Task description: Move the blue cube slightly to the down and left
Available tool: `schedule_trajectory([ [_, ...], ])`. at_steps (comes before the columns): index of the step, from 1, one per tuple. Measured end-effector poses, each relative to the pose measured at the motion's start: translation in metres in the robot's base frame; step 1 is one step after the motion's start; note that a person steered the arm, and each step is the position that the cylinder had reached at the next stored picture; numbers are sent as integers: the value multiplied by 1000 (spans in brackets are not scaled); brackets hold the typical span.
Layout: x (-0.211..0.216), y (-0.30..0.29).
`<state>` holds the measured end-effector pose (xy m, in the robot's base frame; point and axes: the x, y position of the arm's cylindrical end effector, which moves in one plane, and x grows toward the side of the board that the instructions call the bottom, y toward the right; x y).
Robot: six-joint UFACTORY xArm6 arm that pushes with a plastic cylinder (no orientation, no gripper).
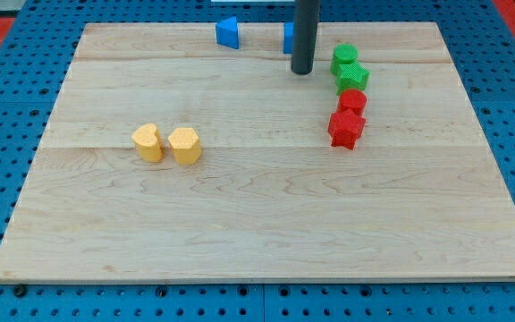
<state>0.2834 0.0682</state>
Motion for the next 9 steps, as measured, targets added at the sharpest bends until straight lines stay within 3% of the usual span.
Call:
schedule_trajectory([
  [3, -90, 32],
  [4, -83, -25],
  [5, -48, -95],
  [6, -37, -100],
  [8, -52, -32],
  [9, -27, -56],
])
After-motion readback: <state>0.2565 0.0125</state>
